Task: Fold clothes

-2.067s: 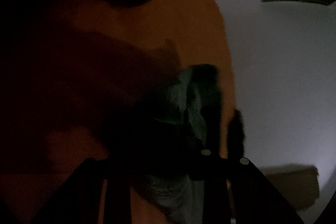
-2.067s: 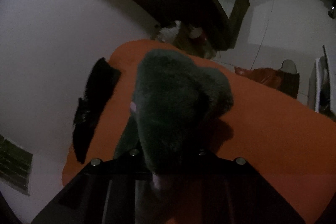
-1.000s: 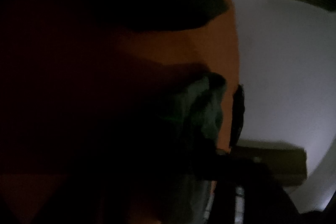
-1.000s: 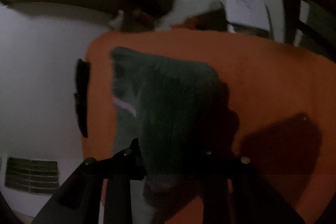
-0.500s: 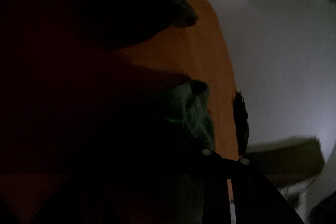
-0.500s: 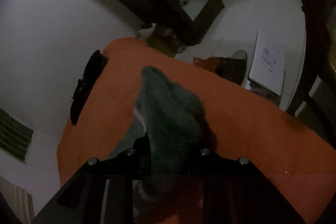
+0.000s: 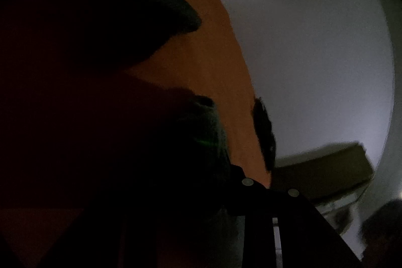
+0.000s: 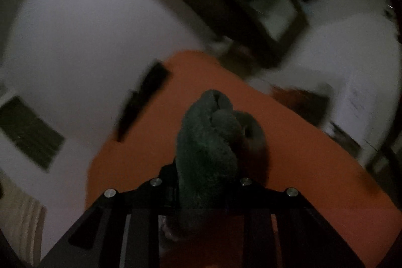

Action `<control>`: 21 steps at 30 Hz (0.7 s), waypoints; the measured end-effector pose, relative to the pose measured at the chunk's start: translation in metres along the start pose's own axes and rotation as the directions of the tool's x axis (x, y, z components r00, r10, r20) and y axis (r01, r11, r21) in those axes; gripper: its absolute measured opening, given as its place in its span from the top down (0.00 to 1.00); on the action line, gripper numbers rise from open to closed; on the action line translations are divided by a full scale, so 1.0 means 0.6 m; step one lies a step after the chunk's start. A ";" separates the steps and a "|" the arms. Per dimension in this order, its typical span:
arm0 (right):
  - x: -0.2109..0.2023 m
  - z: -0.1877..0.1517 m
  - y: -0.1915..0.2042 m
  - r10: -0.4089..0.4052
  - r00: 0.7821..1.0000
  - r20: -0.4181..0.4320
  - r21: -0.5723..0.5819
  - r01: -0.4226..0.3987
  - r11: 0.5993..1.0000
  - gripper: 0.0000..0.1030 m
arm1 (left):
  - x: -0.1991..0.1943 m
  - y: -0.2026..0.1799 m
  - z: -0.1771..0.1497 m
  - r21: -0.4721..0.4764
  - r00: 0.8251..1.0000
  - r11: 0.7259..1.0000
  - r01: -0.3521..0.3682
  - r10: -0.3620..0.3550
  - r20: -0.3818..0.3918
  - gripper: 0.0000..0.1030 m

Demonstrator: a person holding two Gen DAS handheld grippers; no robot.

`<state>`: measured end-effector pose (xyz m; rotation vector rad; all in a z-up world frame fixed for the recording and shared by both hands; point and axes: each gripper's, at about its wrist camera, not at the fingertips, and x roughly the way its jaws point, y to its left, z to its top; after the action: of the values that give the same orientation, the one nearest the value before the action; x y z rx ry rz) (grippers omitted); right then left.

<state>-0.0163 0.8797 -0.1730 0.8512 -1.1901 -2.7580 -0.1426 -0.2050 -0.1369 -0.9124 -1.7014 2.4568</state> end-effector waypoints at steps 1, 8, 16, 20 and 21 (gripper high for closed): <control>0.007 0.004 -0.012 -0.006 1.000 -0.011 0.012 0.006 1.000 0.78 | 0.000 0.019 0.000 -0.021 1.000 1.000 -0.019 0.019 -0.015 0.71; 0.059 -0.042 -0.155 -0.117 0.983 -0.143 0.237 0.149 0.960 0.78 | -0.013 0.090 -0.009 -0.153 0.999 0.988 -0.025 0.018 -0.044 0.70; 0.048 -0.033 -0.151 -0.174 0.968 -0.183 0.251 0.217 0.943 0.73 | -0.064 0.107 -0.003 -0.189 0.996 0.980 -0.069 0.058 -0.063 0.62; 0.035 -0.021 -0.141 -0.248 0.948 -0.200 0.288 0.299 0.910 0.36 | -0.114 0.114 -0.006 -0.329 0.997 0.941 -0.080 0.081 -0.010 0.52; 0.018 -0.020 -0.133 -0.287 0.940 -0.183 0.292 0.331 0.897 0.35 | -0.130 0.107 -0.005 -0.344 0.997 0.937 -0.065 0.076 0.021 0.48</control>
<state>-0.0044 0.9261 -0.2392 1.3465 -1.6319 -2.7143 -0.0568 -0.2546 -0.1579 -0.9773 -2.1935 2.2656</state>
